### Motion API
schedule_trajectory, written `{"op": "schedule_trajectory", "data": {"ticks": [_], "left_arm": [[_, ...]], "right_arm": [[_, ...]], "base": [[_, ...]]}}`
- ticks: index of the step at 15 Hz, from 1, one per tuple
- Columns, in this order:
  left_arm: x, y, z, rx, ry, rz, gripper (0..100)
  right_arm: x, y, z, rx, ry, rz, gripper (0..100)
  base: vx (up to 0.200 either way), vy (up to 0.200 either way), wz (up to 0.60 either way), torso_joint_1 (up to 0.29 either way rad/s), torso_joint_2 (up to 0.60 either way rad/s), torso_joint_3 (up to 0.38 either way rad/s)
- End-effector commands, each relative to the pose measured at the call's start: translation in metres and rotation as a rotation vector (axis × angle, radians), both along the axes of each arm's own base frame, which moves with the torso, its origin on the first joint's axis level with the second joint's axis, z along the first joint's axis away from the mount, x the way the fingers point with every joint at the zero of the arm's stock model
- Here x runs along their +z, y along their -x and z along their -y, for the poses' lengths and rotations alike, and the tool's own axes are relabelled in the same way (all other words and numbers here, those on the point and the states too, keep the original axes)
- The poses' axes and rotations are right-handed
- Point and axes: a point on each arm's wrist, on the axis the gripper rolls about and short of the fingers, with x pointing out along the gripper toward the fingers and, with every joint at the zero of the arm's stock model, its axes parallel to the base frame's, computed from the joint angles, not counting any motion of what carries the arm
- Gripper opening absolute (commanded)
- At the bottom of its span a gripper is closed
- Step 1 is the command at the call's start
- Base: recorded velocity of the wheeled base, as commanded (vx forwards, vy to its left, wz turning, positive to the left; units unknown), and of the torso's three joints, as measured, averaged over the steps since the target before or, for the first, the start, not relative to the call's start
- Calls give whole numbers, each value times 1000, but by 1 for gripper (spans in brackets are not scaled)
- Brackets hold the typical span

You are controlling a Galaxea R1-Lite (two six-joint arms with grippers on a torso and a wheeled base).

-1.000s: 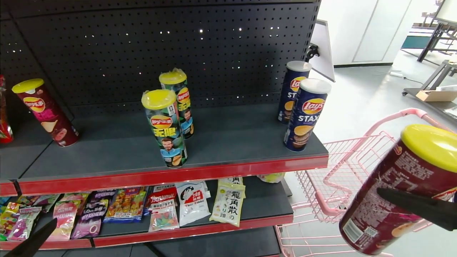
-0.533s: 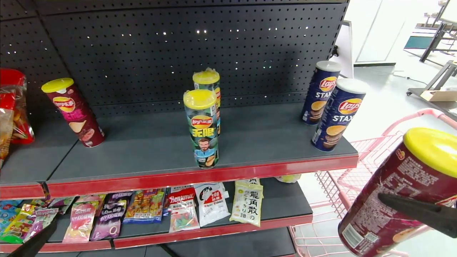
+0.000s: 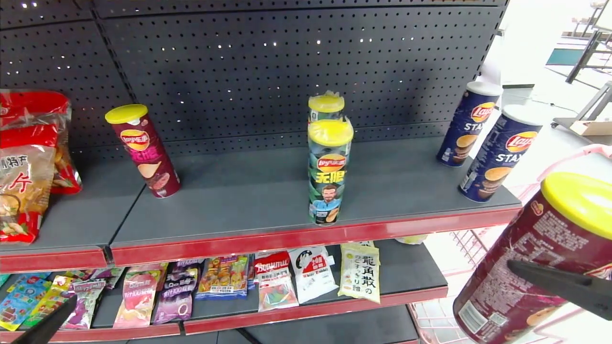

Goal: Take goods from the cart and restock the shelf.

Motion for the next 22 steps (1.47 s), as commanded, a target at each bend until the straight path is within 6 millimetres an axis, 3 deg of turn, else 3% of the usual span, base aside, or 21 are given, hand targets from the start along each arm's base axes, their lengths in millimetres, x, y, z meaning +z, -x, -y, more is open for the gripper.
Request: {"op": "schedule_trajectory", "data": {"ticks": [1, 10, 14, 22], "left_arm": [[0, 0, 0, 0, 0, 1, 100], [1, 0, 0, 2, -1, 4, 100], [1, 0, 0, 1, -2, 6, 100], [1, 0, 0, -2, -17, 7, 100]], "right_arm": [[0, 1, 0, 6, 0, 0, 0], [-7, 9, 4, 8, 13, 13, 0], [-7, 6, 4, -55, 36, 21, 0], [-8, 7, 1, -19, 47, 26, 0]], "base": [[0, 200, 0, -7, 7, 12], [0, 200, 0, 1, 1, 2], [0, 200, 0, 2, 1, 4], [0, 200, 0, 1, 2, 5]]}}
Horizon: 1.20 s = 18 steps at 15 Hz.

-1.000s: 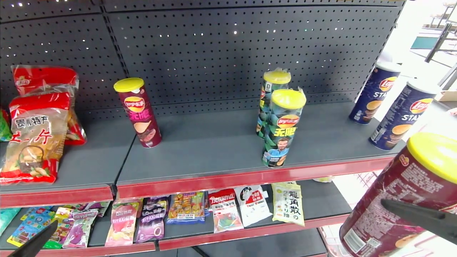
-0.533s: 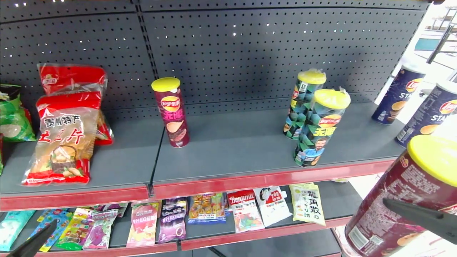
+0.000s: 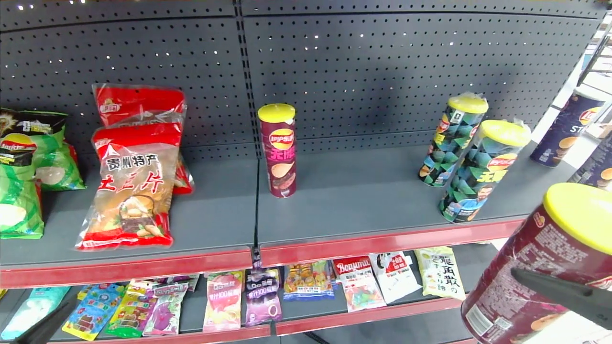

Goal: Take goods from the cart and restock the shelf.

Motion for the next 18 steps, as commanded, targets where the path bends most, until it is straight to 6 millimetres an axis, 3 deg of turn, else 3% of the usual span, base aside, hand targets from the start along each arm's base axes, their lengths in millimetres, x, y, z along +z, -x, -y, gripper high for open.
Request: {"op": "schedule_trajectory", "data": {"ticks": [1, 7, 14, 18], "left_arm": [[0, 0, 0, 2, -1, -1, 100], [1, -1, 0, -5, -51, 7, 100], [0, -1, 0, -2, -50, 6, 100], [3, -2, 2, -47, -43, 8, 100]], "right_arm": [[-2, 2, -2, 24, 1, -2, 0], [-1, 3, -3, 40, 0, -1, 0], [2, 3, -5, 54, -4, 5, 0], [6, 6, -7, 86, -10, 26, 0]], "base": [[0, 200, 0, -2, 2, 2], [0, 0, 0, 0, 0, 0], [200, 0, 0, 1, 0, 3], [0, 0, 0, 0, 0, 0]]}}
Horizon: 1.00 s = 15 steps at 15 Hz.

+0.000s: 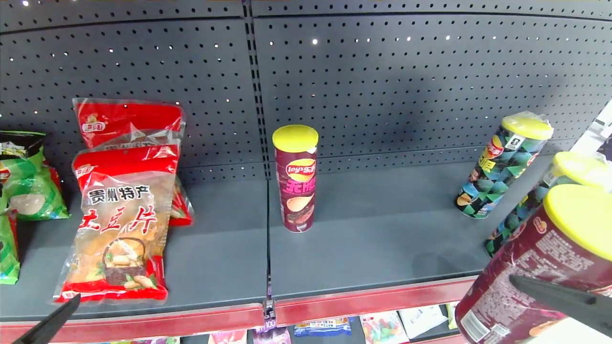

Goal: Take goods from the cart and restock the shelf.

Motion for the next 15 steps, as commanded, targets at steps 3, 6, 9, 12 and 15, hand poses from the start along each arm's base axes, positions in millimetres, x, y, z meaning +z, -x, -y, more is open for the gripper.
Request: {"op": "schedule_trajectory", "data": {"ticks": [3, 6, 9, 12, 15], "left_arm": [[9, -8, 5, -118, 6, -15, 100], [32, -44, 17, -208, 60, -60, 100], [42, -90, 36, -265, 79, -105, 100], [35, -118, 69, -492, 161, -237, 100], [22, -149, 97, -550, 161, -248, 100]], "right_arm": [[4, 6, -5, 70, -6, 20, 0], [5, 6, -5, 71, -7, 27, 0], [6, 5, -5, 69, -8, 29, 0], [14, 4, -6, 66, -20, 47, 0], [12, 1, -8, 66, -12, 35, 0]], "base": [[0, 0, 0, 0, 0, 0], [0, 0, 0, 0, 0, 0], [0, 0, 0, 0, 0, 0], [0, 0, 0, 0, 0, 0], [0, 0, 0, 0, 0, 0]]}}
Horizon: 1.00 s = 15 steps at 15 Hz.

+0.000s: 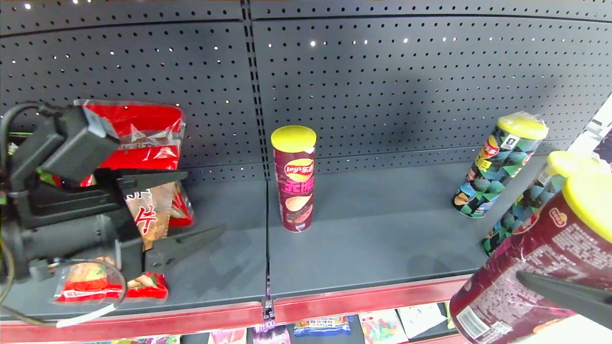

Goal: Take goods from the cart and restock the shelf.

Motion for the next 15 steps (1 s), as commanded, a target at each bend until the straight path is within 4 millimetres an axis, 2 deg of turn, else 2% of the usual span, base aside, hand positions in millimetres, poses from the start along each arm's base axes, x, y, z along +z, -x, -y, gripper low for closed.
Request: {"op": "schedule_trajectory", "data": {"ticks": [1, 3, 4, 6, 10, 15], "left_arm": [[-21, -35, 29, -55, -20, -54, 100], [-23, -40, 33, -58, -17, -48, 100], [-28, -54, 40, -58, -20, -50, 100], [-29, -60, 44, -55, -22, -53, 100], [-33, -87, 57, -57, 6, 13, 100], [-31, -104, 65, -43, 8, 38, 100]], "right_arm": [[-2, -2, -1, 2, 7, -9, 0], [-2, -2, -2, 0, 8, -12, 0], [-2, -2, -1, -2, 5, -11, 0], [-2, -2, -1, -4, 3, -13, 0], [-4, -2, -1, -5, 7, -21, 0], [-4, -3, -1, -6, 8, -23, 0]], "base": [[0, 0, 0, 0, 0, 0], [0, 0, 0, 0, 0, 0], [0, 0, 0, 0, 0, 0], [0, 0, 0, 0, 0, 0], [0, 0, 0, 0, 0, 0], [0, 0, 0, 0, 0, 0]]}}
